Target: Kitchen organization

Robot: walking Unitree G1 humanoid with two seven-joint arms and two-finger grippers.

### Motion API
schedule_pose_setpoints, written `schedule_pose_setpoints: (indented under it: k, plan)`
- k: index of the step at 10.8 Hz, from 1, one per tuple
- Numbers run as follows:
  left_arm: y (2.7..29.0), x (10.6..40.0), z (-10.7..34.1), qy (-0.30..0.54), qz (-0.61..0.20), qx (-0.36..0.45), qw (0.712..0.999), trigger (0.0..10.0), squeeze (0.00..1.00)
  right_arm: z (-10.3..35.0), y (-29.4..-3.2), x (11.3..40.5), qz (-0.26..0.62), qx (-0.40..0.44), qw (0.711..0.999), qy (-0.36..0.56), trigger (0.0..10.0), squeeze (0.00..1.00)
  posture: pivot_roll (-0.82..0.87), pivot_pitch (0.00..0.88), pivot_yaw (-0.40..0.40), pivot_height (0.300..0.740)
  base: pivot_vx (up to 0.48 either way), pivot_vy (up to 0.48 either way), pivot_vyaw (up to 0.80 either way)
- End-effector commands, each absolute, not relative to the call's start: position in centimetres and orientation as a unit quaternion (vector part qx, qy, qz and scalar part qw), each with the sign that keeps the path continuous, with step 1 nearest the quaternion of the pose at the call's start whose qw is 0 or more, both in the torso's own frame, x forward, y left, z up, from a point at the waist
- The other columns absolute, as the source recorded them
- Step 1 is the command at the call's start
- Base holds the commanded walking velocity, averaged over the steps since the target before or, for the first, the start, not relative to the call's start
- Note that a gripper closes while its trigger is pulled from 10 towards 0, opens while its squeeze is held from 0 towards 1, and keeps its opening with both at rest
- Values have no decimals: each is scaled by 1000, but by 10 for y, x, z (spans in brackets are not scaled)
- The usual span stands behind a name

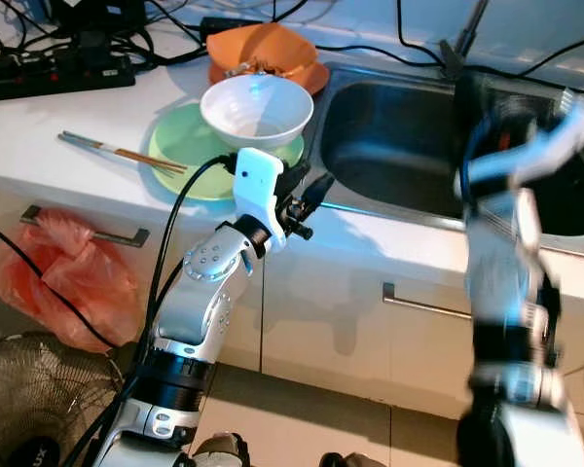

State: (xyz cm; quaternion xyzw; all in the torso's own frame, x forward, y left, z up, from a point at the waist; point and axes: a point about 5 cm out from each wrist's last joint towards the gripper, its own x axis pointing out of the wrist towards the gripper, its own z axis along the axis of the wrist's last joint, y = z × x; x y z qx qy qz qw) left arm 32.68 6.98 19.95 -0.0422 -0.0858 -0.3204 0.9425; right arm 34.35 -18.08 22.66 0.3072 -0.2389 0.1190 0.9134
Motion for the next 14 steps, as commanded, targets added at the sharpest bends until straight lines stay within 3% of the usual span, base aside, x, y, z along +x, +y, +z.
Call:
schedule_pose_setpoints:
  k: [1,3,7,11,14]
  plan:
    - [68,327,204,-98,-320,-46,941,10000,0,228,-183,339,119,314,910,-243,10000,0,111,69,-42,740,0,0,0]
    - [77,329,208,-119,-294,-57,947,10000,0,209,-181,333,105,284,927,-221,10000,0,110,64,-36,740,0,0,0]
    - [84,328,211,-139,-271,-69,950,10000,0,161,-173,315,82,300,937,-159,10000,0,114,88,-34,740,0,0,0]
    - [95,332,230,-172,-250,-73,950,10000,0,163,-169,318,81,311,933,-159,10000,0,129,112,-35,740,0,0,0]
    - [135,338,263,-228,-179,-112,950,10000,0,163,-168,319,80,311,934,-158,10000,0,134,119,-34,740,0,0,0]
